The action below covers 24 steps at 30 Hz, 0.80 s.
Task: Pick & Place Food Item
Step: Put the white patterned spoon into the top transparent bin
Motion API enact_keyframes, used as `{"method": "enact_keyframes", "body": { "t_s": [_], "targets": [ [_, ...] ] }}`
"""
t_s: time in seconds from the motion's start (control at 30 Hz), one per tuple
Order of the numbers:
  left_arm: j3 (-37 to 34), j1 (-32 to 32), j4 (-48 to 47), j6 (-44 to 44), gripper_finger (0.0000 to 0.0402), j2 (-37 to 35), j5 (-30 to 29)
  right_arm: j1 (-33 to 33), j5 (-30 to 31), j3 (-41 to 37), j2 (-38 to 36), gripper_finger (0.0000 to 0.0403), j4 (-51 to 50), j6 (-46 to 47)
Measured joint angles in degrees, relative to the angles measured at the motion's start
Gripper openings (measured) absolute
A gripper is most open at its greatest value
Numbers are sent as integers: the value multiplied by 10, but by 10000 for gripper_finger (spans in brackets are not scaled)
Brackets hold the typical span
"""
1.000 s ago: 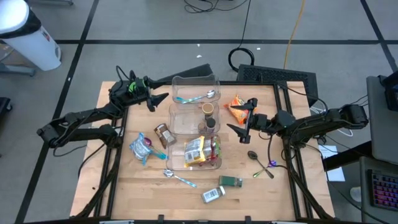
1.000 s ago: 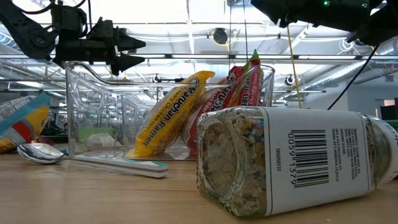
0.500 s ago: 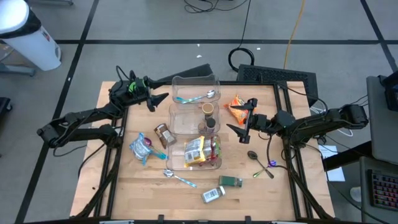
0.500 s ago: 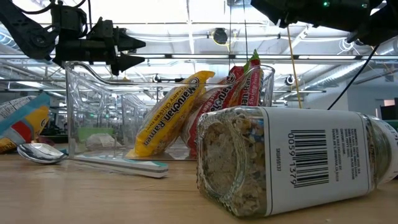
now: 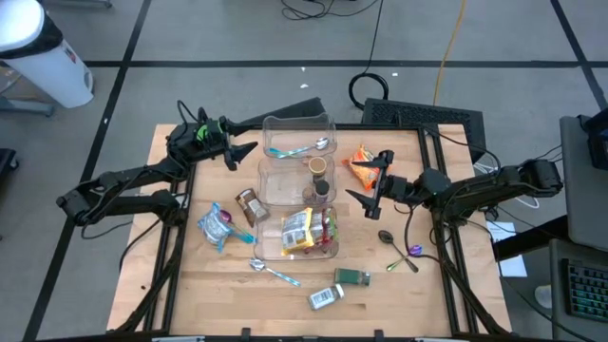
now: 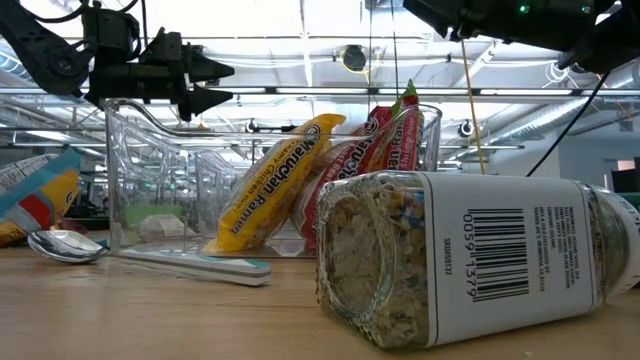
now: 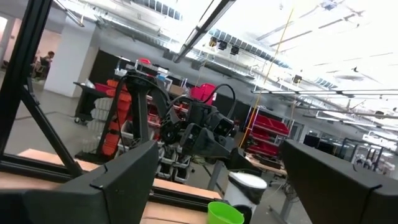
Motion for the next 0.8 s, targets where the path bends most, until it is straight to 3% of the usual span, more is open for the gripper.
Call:
{"method": "enact_keyframes", "body": {
  "t_s": [0.8],
  "targets": [
    [0, 0, 0, 0, 358, 0, 0, 0, -2, 0, 0, 334, -10, 2]
  ]
}}
